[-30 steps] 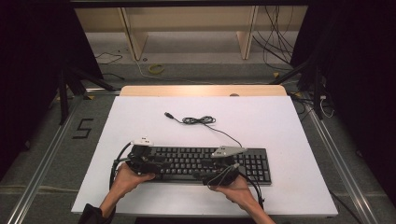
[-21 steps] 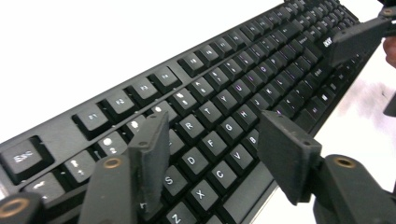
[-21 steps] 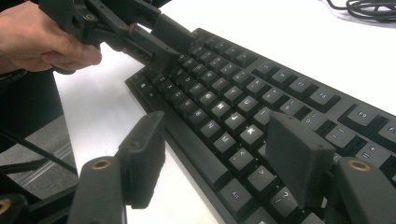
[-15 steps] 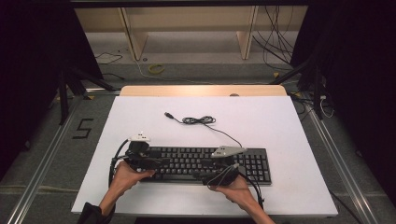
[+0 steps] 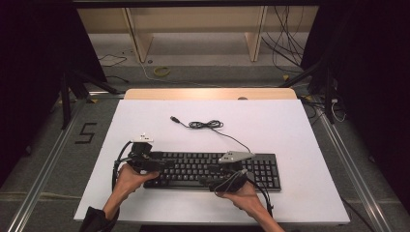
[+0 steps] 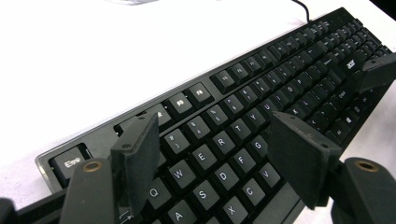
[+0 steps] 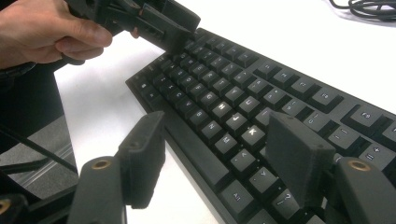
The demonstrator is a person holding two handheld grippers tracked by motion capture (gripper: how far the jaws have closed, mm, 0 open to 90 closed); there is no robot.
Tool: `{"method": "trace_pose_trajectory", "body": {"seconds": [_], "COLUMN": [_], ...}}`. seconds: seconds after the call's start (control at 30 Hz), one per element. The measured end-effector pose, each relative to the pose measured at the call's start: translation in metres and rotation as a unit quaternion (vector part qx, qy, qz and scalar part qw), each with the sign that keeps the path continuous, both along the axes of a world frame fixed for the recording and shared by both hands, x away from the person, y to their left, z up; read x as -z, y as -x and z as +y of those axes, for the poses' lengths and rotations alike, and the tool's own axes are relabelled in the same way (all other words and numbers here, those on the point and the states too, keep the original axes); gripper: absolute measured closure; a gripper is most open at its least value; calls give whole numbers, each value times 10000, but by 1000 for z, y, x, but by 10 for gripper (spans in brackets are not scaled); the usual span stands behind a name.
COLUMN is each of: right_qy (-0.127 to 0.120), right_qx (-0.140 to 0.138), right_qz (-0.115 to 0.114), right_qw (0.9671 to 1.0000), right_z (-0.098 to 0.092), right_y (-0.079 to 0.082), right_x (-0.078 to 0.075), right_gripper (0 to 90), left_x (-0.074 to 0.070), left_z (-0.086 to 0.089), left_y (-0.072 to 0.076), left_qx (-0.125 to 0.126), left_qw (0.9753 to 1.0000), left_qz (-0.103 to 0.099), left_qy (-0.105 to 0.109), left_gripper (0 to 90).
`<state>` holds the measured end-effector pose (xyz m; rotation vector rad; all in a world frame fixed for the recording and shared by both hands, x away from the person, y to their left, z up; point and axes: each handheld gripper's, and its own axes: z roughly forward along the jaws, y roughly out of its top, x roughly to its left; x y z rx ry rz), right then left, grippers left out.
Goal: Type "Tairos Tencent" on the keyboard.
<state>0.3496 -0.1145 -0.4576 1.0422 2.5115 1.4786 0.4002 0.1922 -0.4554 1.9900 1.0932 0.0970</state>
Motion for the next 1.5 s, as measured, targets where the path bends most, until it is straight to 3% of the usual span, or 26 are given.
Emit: {"method": "trace_pose_trajectory", "body": {"seconds": [0.33,0.57,1.0,1.3,1.5], "right_qy": [-7,-2,-10,1,9], "right_qx": [-11,-25,-39,-52,-56], "right_qz": [14,8,-4,3,-13], "right_qw": [10000,10000,10000,10000,10000], "right_z": [1,2,2,3,3], "right_y": [0,1,1,1,1], "right_x": [0,0,0,0,0], "right_gripper": [386,383,379,380,380], "left_x": [2,3,6,9,11], "left_z": [2,2,-8,-15,-19], "left_y": [-6,-8,-9,-9,-9], "left_qx": [-95,-73,255,423,521], "left_qw": [9999,9998,9984,9968,9956], "left_qz": [59,109,88,111,142], "left_qy": [-28,-137,-496,-673,-768], "left_gripper": [427,542,803,888,890]}}
